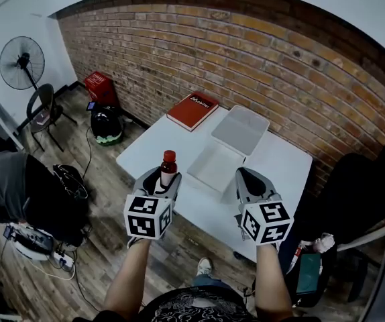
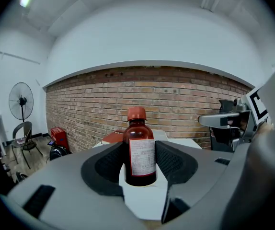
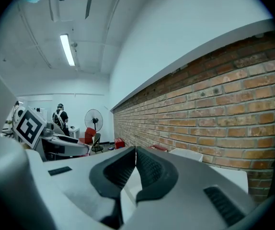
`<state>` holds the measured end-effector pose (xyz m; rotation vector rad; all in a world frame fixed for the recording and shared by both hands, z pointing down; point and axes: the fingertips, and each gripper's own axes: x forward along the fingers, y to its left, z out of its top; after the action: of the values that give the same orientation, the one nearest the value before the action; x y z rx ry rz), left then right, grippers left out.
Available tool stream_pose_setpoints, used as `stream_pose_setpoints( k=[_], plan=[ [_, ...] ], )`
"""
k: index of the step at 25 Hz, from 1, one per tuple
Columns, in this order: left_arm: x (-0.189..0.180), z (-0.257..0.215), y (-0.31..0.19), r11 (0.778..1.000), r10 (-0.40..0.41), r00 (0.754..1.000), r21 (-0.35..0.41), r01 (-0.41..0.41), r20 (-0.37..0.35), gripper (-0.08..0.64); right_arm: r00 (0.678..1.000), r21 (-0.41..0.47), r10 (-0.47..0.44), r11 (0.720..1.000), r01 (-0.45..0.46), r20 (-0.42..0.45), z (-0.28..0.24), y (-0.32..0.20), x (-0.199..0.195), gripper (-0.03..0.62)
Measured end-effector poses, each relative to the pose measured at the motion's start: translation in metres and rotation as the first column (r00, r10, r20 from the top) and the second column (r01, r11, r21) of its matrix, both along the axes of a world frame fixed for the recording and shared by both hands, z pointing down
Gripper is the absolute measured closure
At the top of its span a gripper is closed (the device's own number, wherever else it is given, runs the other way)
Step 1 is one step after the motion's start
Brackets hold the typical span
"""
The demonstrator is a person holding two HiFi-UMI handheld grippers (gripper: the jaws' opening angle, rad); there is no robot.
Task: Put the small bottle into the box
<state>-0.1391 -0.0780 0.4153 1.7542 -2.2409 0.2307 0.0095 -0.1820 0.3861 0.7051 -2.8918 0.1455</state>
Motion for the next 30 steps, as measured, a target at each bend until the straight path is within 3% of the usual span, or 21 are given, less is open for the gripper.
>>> stream_pose_setpoints(
  k=[13, 24, 30],
  plan=[
    [-0.017, 0.003, -0.075, 0.999, -0.014, 1.000, -0.035, 0.014, 0.016, 0.337, 1.000, -0.046, -0.019, 0.999, 0.020, 0.013, 0.014, -0.075, -0.017, 0.571],
    [-0.028, 0.009, -0.102, 1.000, -0.004, 1.000, -0.031, 0.004, 0.015, 0.337, 1.000, -0.032, -0.022, 0.999, 0.022, 0.005, 0.016, -0.099, -0.030, 0.571],
    [-0.045, 0.006, -0.117, 0.999, 0.049, 0.998, -0.022, -0.049, 0.026, 0.337, 1.000, -0.023, 0.024, 0.999, -0.023, 0.006, 0.017, -0.106, -0.046, 0.571]
  ],
)
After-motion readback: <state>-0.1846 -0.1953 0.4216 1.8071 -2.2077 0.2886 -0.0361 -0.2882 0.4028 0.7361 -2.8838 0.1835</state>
